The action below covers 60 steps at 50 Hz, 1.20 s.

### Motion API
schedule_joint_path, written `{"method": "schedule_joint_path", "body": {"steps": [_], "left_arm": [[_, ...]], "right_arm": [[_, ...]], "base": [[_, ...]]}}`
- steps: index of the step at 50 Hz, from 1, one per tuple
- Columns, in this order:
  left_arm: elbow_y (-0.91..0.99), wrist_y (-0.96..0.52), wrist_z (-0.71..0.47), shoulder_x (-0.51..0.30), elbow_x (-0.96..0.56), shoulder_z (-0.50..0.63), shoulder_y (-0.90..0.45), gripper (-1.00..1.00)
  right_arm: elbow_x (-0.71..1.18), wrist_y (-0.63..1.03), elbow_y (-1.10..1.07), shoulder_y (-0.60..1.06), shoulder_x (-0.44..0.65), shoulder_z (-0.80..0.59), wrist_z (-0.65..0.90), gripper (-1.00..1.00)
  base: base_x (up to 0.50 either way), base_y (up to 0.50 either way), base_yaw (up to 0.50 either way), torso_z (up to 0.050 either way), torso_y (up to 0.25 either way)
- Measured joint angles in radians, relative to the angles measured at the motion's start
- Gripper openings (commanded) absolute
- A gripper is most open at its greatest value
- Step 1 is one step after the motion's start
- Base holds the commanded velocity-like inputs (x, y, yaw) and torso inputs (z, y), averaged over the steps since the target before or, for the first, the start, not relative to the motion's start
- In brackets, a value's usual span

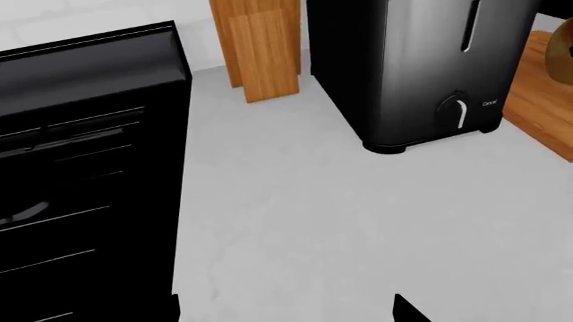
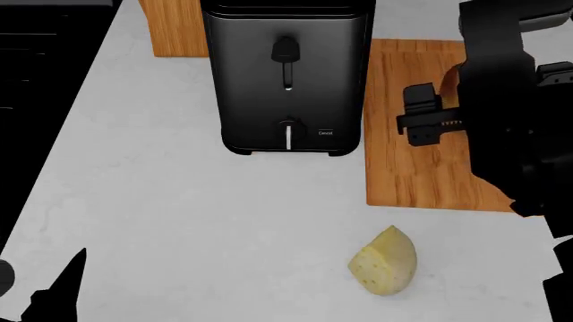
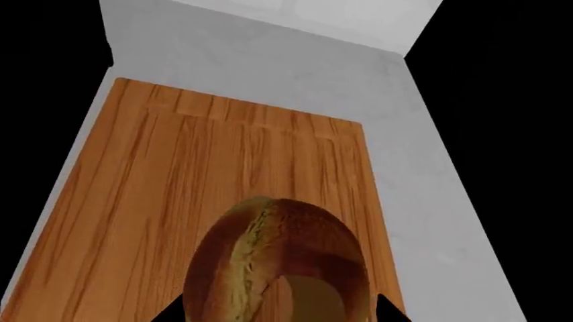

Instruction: Place the bread and cheese on the cutting board.

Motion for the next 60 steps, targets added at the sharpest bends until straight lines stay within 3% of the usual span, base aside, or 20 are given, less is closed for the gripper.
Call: {"method": "schedule_joint_path", "body": {"steps": [35,49,60], "left_arm": [[0.002,0.012,-0.020,-0.005,-0.017,0.028,-0.022,1.00],[0.003,0.017,-0.025,-0.002,-0.020,0.040,-0.029,1.00],[0.007,0.026,-0.016,0.000,-0.011,0.043,-0.022,1.00]], "right_arm": [[0.021,0.044,-0.072,0.064,0.029,0.027,0.015,1.00],[0.103,0.123,-0.266,0.051,0.092,0.076,0.084,1.00],[0.291,0.231,-0.530,0.000,0.175,0.184,0.237,1.00]], "base": [[0.00,0.00,0.00,0.000,0.000],[0.00,0.00,0.00,0.000,0.000],[0.00,0.00,0.00,0.000,0.000]]}}
